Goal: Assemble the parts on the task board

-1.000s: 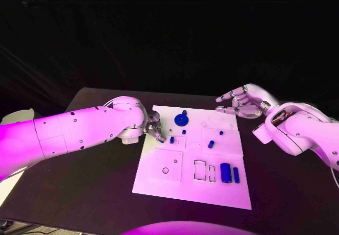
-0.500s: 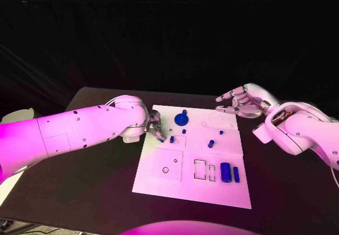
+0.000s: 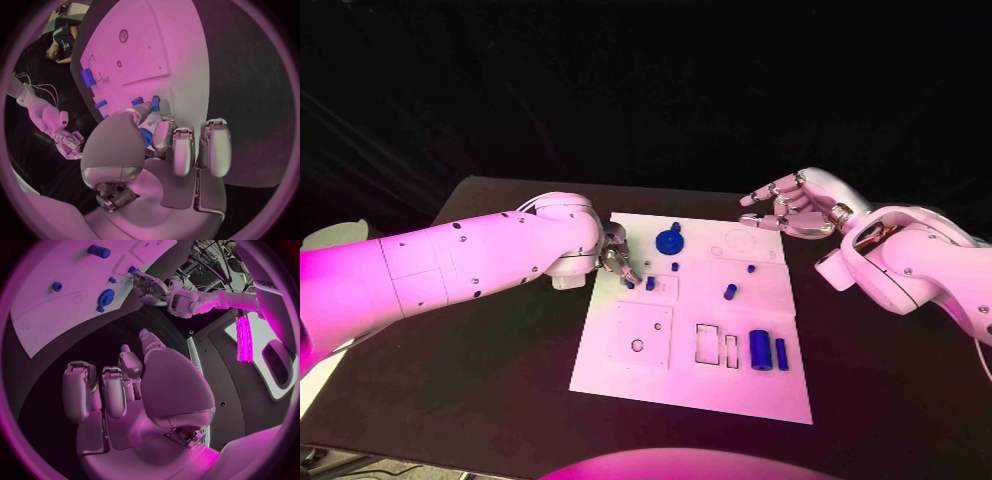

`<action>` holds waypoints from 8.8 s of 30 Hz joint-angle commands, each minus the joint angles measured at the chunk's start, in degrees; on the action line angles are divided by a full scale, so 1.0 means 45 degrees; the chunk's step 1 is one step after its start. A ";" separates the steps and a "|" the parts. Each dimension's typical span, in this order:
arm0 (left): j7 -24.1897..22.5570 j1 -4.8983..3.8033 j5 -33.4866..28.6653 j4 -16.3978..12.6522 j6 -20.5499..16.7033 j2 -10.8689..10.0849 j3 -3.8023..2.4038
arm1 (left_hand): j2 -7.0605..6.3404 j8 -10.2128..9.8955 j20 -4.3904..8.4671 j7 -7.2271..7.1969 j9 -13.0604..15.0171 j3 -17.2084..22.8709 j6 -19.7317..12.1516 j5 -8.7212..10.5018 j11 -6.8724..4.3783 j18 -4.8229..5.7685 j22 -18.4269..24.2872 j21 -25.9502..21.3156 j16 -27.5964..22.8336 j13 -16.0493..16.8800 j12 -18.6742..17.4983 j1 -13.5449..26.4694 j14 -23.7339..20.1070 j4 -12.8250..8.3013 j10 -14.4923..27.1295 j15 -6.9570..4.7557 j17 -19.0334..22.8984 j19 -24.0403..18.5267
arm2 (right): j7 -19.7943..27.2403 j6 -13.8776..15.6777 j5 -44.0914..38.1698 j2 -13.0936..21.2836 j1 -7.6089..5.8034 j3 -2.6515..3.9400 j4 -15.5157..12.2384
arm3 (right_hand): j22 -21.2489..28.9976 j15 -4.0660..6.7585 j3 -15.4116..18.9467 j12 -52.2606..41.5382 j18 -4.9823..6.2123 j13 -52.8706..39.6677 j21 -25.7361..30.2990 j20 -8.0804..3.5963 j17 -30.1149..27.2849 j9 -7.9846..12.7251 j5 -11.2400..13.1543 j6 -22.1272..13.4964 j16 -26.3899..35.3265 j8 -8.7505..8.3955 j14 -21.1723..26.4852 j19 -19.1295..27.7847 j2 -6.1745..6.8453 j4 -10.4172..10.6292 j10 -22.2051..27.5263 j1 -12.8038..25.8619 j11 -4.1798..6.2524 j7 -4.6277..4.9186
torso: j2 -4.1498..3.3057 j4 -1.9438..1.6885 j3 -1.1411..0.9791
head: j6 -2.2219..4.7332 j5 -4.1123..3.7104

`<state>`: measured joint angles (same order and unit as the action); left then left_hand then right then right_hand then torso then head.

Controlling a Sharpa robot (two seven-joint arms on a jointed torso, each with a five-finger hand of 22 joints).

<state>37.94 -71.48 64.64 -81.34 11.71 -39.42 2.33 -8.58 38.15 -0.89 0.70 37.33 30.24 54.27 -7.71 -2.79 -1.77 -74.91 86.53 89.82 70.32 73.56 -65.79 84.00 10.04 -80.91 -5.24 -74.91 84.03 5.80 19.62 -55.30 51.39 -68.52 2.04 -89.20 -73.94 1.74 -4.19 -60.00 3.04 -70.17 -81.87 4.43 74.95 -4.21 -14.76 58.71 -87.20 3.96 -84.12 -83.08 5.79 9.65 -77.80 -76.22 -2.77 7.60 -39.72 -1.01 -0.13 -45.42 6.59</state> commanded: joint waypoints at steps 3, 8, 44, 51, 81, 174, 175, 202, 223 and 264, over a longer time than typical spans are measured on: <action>0.0364 0.0118 -0.0256 0.0049 0.0362 0.0095 0.0090 | 0.0023 0.0077 0.0090 0.0033 0.0000 -0.0333 0.0142 0.0080 -0.0026 0.0168 -0.2535 0.0071 0.0039 0.0067 0.0112 0.0292 0.1334 0.0155 -0.0091 -0.0134 -0.3352 0.0986 | 0.0053 -0.0080 -0.0043 0.0004 0.0008 0.0001 -0.0024 | 0.0006 -0.0009 0.0048 0.0006 0.0081 -0.0003 0.0068 -0.0034 0.2418 -0.0020 0.0002 0.0058 0.0066 0.0017 -0.1075 0.0040 -0.0104 -0.0001 0.0038 -0.0027 0.0057 -0.0008 | 0.0000 -0.0003 -0.0001 | -0.0014 -0.0013; 0.0449 0.0117 -0.0258 0.0110 0.0350 0.0132 0.0086 | 0.0055 0.0081 0.0099 0.0023 -0.0002 -0.0572 0.0197 0.0075 -0.0037 0.0182 -0.2589 0.0114 0.0039 0.0133 0.0164 0.0483 0.1334 0.0316 -0.0129 -0.0145 -0.3352 0.1009 | 0.0049 -0.0082 -0.0043 0.0011 0.0008 0.0001 -0.0026 | 0.0018 -0.0009 0.0048 0.0001 0.0084 -0.0006 0.0074 -0.0034 0.2409 -0.0019 -0.0004 0.0057 0.0073 0.0016 -0.1073 0.0045 -0.0115 0.0000 0.0035 -0.0029 0.0057 -0.0008 | 0.0008 -0.0011 -0.0001 | -0.0016 -0.0013; 0.0536 0.0119 -0.0303 0.0209 -0.0623 -0.0042 0.0022 | 0.0337 0.0215 0.0167 -0.0060 0.0049 -0.5069 0.0477 0.0058 -0.0107 0.0244 -0.2842 0.0302 0.0039 0.0377 0.0277 0.1650 0.1334 0.1485 -0.0255 -0.0216 -0.3352 0.1107 | 0.0047 -0.0128 -0.0043 0.0024 0.0007 0.0001 -0.0015 | 0.0022 -0.0009 0.0053 0.0013 0.0084 0.0003 0.0077 -0.0034 0.2407 -0.0018 -0.0015 0.0055 0.0075 0.0014 -0.1073 0.0046 -0.0122 0.0003 0.0039 -0.0026 0.0057 -0.0008 | 0.0003 0.0000 0.0007 | 0.0012 -0.0059; -0.0409 0.0105 -0.1242 -0.0021 -0.2373 -0.0383 -0.0064 | 0.1042 0.0064 0.0171 0.0055 0.0003 -0.5158 0.0016 -0.0019 -0.0029 0.0050 -0.2175 -0.0333 0.0039 -0.0290 -0.0345 0.1581 0.1334 0.1482 0.0179 -0.0200 -0.3352 0.0813 | 0.0042 -0.0136 -0.0043 0.0030 0.0007 0.0001 -0.0003 | 0.0022 -0.0009 0.0053 0.0013 0.0084 0.0003 0.0077 -0.0034 0.2407 -0.0018 -0.0015 0.0055 0.0075 0.0014 -0.1073 0.0046 -0.0122 0.0003 0.0039 -0.0026 0.0057 -0.0008 | 0.0014 -0.0010 -0.0006 | 0.0032 -0.0090; -0.6825 0.0223 0.3539 0.0780 -0.5233 0.0993 0.0143 | -0.0816 -0.4110 -0.1015 0.1439 -0.4891 -0.2826 -0.1730 0.0241 0.1670 -0.1943 0.8285 -1.2330 -0.8237 -1.1632 -1.1240 -0.4546 -0.2779 -0.0433 0.6547 0.1113 0.6504 -0.2897 | 0.0052 -0.0178 -0.0041 -0.0051 0.0009 -0.0003 0.0090 | 0.0022 -0.0009 0.0057 0.0010 0.0084 0.0003 0.0077 -0.0035 0.2408 -0.0018 -0.0019 0.0054 0.0074 0.0013 -0.1073 0.0046 -0.0124 0.0005 0.0038 -0.0023 0.0057 -0.0007 | -0.0001 -0.0001 0.0002 | 0.0238 -0.0392; -0.6154 0.0664 0.3948 0.0103 -0.4666 0.0557 -0.0378 | -0.0216 -0.6795 -0.0628 0.1532 -0.7236 -0.0535 0.2385 0.0228 0.1377 -0.0945 0.2524 -0.5881 -0.2515 -1.4700 -1.4623 -0.3953 0.0462 -0.1292 0.2148 0.0813 0.1714 0.0233 | 0.0093 -0.0246 -0.0014 -0.0145 0.0056 -0.0006 0.0227 | 0.0017 -0.0007 0.0081 -0.0035 0.0083 -0.0020 0.0078 -0.0037 0.2405 -0.0019 -0.0059 0.0066 0.0080 0.0016 -0.1074 0.0039 -0.0164 0.0012 0.0017 -0.0019 0.0059 -0.0010 | -0.0015 -0.0025 0.0008 | 0.0347 -0.0408; -0.6151 0.0658 0.3860 -0.0016 -0.4707 0.0431 -0.0403 | -0.0223 -0.6799 -0.0629 0.1534 -0.7238 -0.0535 0.2387 0.0229 0.1378 -0.0945 0.2523 -0.5880 -0.2515 -1.4699 -1.4630 -0.3942 0.0461 -0.1293 0.2145 0.0814 0.1718 0.0232 | 0.0093 -0.0248 -0.0012 -0.0148 0.0066 -0.0007 0.0236 | 0.0017 -0.0007 0.0081 -0.0035 0.0083 -0.0020 0.0078 -0.0037 0.2405 -0.0019 -0.0059 0.0066 0.0080 0.0016 -0.1074 0.0039 -0.0164 0.0012 0.0017 -0.0019 0.0059 -0.0010 | -0.0021 -0.0021 0.0010 | 0.0343 -0.0397; -0.5737 0.0686 0.3644 0.0032 -0.3857 -0.0455 -0.0444 | -0.0390 -0.6921 -0.0652 0.1512 -0.7288 -0.0540 0.2417 0.0246 0.1381 -0.0951 0.2498 -0.5880 -0.2503 -1.4680 -1.4809 -0.3661 0.0448 -0.1285 0.2069 0.0825 0.1771 0.0216 | 0.0090 -0.0258 -0.0032 -0.0158 0.0155 -0.0013 0.0288 | 0.0023 -0.0006 0.0083 -0.0021 0.0084 -0.0008 0.0083 -0.0038 0.2398 -0.0020 -0.0067 0.0074 0.0086 0.0018 -0.1072 0.0041 -0.0184 0.0012 0.0021 -0.0023 0.0061 -0.0011 | -0.0026 0.0018 0.0011 | 0.0258 -0.0233; -0.5915 0.0755 0.3712 0.0294 -0.3710 -0.0239 -0.0405 | -0.0412 -0.6933 -0.0653 0.1505 -0.7293 -0.0545 0.2425 0.0248 0.1376 -0.0951 0.2488 -0.5874 -0.2502 -1.4675 -1.4828 -0.3630 0.0445 -0.1285 0.2055 0.0824 0.1777 0.0213 | 0.0099 -0.0270 -0.0034 -0.0163 0.0155 -0.0013 0.0270 | 0.0023 -0.0005 0.0083 -0.0021 0.0084 -0.0007 0.0083 -0.0038 0.2401 -0.0020 -0.0068 0.0074 0.0085 0.0018 -0.1073 0.0040 -0.0186 0.0004 0.0022 -0.0036 0.0062 -0.0012 | -0.0026 0.0010 0.0013 | 0.0252 -0.0218; -0.5929 0.0983 0.3774 0.0622 -0.3504 0.0057 -0.0375 | -0.0432 -0.6958 -0.0633 0.1439 -0.7297 -0.0489 0.2605 0.0250 0.1309 -0.0960 0.2431 -0.5845 -0.2470 -1.4609 -1.4905 -0.3612 0.0439 -0.1420 0.1843 0.0771 0.1780 0.0195 | 0.0107 -0.0286 -0.0037 -0.0141 0.0156 -0.0013 0.0256 | 0.0023 -0.0005 0.0083 -0.0021 0.0084 -0.0007 0.0083 -0.0038 0.2401 -0.0020 -0.0068 0.0074 0.0085 0.0018 -0.1073 0.0040 -0.0186 0.0004 0.0022 -0.0036 0.0062 -0.0012 | -0.0031 0.0009 0.0014 | 0.0184 -0.0241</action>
<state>11.64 -67.11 81.35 -78.49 -4.91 -39.18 0.62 -10.56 7.13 -3.87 7.25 4.44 27.89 65.72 -6.71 3.06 -6.71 -63.92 59.91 78.51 4.54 6.78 -82.61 84.08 3.72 -72.18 -1.63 -66.90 84.14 5.83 19.03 -55.23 50.79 -67.85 1.98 -87.98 -73.89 1.74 -4.21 -60.00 3.04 -70.17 -81.87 4.43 74.94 -4.21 -14.76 58.69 -87.20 3.96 -84.12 -83.08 5.57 9.64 -77.80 -76.45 -2.77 7.62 -39.83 -0.97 -0.06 -44.60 5.47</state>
